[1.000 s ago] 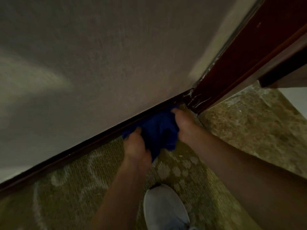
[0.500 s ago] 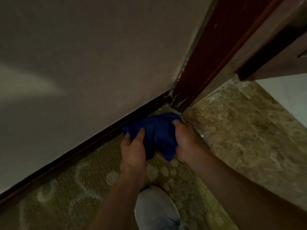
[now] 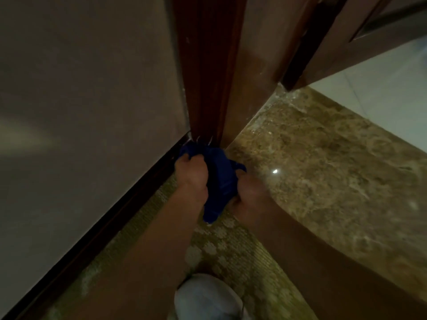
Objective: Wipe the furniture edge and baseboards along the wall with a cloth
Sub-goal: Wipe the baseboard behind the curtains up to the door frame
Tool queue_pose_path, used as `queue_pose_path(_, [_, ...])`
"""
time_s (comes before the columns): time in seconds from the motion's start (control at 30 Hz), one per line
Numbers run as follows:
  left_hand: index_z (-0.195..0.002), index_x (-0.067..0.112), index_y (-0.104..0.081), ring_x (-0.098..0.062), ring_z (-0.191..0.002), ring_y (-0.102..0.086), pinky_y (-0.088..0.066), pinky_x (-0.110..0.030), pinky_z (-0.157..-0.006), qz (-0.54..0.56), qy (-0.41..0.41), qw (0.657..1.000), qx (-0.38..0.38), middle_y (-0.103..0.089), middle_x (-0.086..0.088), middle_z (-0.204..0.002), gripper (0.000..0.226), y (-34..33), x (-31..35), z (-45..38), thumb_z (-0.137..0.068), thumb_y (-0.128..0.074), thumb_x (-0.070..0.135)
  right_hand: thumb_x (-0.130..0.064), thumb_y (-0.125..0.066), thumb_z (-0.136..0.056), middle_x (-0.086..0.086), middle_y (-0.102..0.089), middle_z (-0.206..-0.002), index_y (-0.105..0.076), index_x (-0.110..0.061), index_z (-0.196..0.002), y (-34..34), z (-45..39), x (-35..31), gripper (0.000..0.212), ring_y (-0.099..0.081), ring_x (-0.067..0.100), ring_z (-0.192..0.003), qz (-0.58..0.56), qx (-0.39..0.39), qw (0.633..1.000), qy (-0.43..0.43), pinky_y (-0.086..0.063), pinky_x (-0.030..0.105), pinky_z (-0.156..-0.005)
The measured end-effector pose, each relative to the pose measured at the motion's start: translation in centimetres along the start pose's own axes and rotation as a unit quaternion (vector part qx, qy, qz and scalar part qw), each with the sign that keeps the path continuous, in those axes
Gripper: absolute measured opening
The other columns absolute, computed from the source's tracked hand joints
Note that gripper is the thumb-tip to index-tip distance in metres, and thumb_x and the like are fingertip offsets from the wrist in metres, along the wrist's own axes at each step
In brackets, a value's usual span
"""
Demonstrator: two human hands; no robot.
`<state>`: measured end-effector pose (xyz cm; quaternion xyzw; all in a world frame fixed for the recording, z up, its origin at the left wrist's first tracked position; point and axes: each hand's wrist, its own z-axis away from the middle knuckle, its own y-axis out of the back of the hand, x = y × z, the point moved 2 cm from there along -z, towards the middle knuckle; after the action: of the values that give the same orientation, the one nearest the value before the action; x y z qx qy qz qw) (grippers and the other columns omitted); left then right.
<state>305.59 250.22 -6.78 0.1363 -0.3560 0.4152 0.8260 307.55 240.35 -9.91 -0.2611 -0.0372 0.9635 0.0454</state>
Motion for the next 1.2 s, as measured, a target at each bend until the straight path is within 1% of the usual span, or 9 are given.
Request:
queue_pose_path(0.1, [-0.145, 0.013, -0.041, -0.037, -0.117, -0.057, -0.046, -0.057, -0.100, 0.037, -0.022, 0.999, -0.015, -0.055, -0.015, -0.135, 0.047, 0.6, -0.1, 1.0, -0.098, -0.045, 0.013, -0.019, -0.044, -0.100, 0.006, -0.057, -0.072, -0.057, -0.008, -0.092, -0.6, 0.7, -0.6, 0.019, -0.053, 0.018, -0.058, 0.008, 0.026, 1.000, 0.011, -0.040, 0.018, -0.037])
queue_pose_path(0.3, [-0.133, 0.023, -0.056, -0.029, -0.116, -0.061, -0.047, -0.053, -0.101, 0.045, -0.109, 0.993, -0.022, -0.063, -0.006, -0.129, 0.045, 1.1, 0.2, 2.3, -0.089, -0.050, 0.025, -0.026, -0.046, -0.097, 0.010, -0.067, -0.098, -0.058, -0.012, -0.119, -0.6, 1.8, -1.6, 0.029, -0.064, 0.025, -0.083, 0.032, 0.015, 0.995, 0.094, -0.051, 0.026, -0.061])
queue_pose_path(0.37, [-0.136, 0.019, -0.052, -0.033, -0.117, -0.060, -0.047, -0.053, -0.101, 0.023, -0.080, 0.996, -0.021, -0.061, -0.009, -0.130, 0.044, 0.9, 0.0, 1.5, -0.093, -0.048, 0.020, -0.023, -0.038, -0.102, 0.012, -0.065, -0.095, -0.056, -0.009, -0.123, -0.7, 1.0, -1.7, 0.032, -0.060, 0.023, -0.077, 0.084, 0.020, 0.994, 0.072, -0.049, 0.022, -0.056])
queue_pose_path(0.5, [-0.142, 0.012, -0.046, -0.035, -0.117, -0.057, -0.046, -0.052, -0.102, 0.041, 0.032, 0.999, -0.008, -0.056, -0.015, -0.135, 0.043, 0.8, 1.1, 0.6, -0.099, -0.045, 0.008, -0.018, -0.038, -0.102, 0.027, -0.060, -0.105, -0.055, 0.003, -0.117, -1.5, 1.8, -0.5, 0.031, -0.061, 0.034, -0.084, 0.120, 0.054, 0.988, 0.076, -0.050, 0.039, -0.069])
queue_pose_path(0.63, [-0.131, 0.022, -0.059, -0.027, -0.116, -0.061, -0.048, -0.051, -0.100, 0.068, -0.077, 0.994, -0.034, -0.063, -0.004, -0.129, 0.036, 1.0, 1.8, 3.5, -0.096, -0.051, 0.017, -0.020, -0.044, -0.099, 0.013, -0.066, -0.091, -0.060, -0.004, -0.116, -1.2, 3.8, -0.6, 0.029, -0.060, 0.021, -0.069, 0.010, 0.052, 0.987, 0.154, -0.046, 0.023, -0.049])
queue_pose_path(0.77, [-0.122, 0.026, -0.064, -0.017, -0.111, -0.064, -0.051, -0.043, -0.097, 0.022, -0.153, 0.987, -0.052, -0.068, 0.003, -0.119, 0.029, 1.1, 1.0, 4.1, -0.097, -0.050, 0.020, -0.018, -0.043, -0.098, 0.013, -0.069, -0.090, -0.066, -0.008, -0.105, -0.5, 4.0, -1.7, 0.026, -0.065, 0.024, -0.076, 0.029, 0.041, 0.978, 0.200, -0.052, 0.030, -0.061])
queue_pose_path(0.87, [-0.140, 0.022, -0.047, -0.029, -0.120, -0.057, -0.045, -0.053, -0.103, 0.047, -0.016, 0.998, -0.030, -0.057, -0.006, -0.136, 0.045, 1.4, -0.9, 1.6, -0.096, -0.050, 0.019, -0.016, -0.040, -0.101, 0.008, -0.064, -0.083, -0.061, -0.002, -0.114, 0.0, 2.6, -0.6, 0.028, -0.062, 0.021, -0.075, 0.081, 0.048, 0.987, 0.129, -0.050, 0.028, -0.063])
queue_pose_path(1.0, [-0.131, 0.020, -0.054, -0.034, -0.105, -0.060, -0.050, -0.049, -0.091, 0.166, 0.120, 0.978, -0.031, -0.062, -0.011, -0.120, 0.033, 0.9, -1.7, 1.2, -0.100, -0.046, 0.011, -0.016, -0.042, -0.101, 0.010, -0.064, -0.085, -0.058, -0.003, -0.115, 1.4, 2.1, 0.6, 0.025, -0.061, 0.024, -0.070, 0.052, 0.063, 0.993, 0.081, -0.049, 0.029, -0.054])
queue_pose_path(1.2, [-0.142, 0.015, -0.046, -0.036, -0.123, -0.051, -0.044, -0.045, -0.086, 0.255, 0.203, 0.944, -0.056, -0.050, -0.017, -0.141, 0.041, -0.6, 0.7, 2.2, -0.104, -0.034, 0.023, -0.019, -0.046, -0.097, 0.010, -0.065, -0.085, -0.060, -0.007, -0.108, 0.1, 2.7, -2.8, 0.021, -0.063, 0.023, -0.071, 0.015, 0.079, 0.983, 0.165, -0.047, 0.031, -0.058])
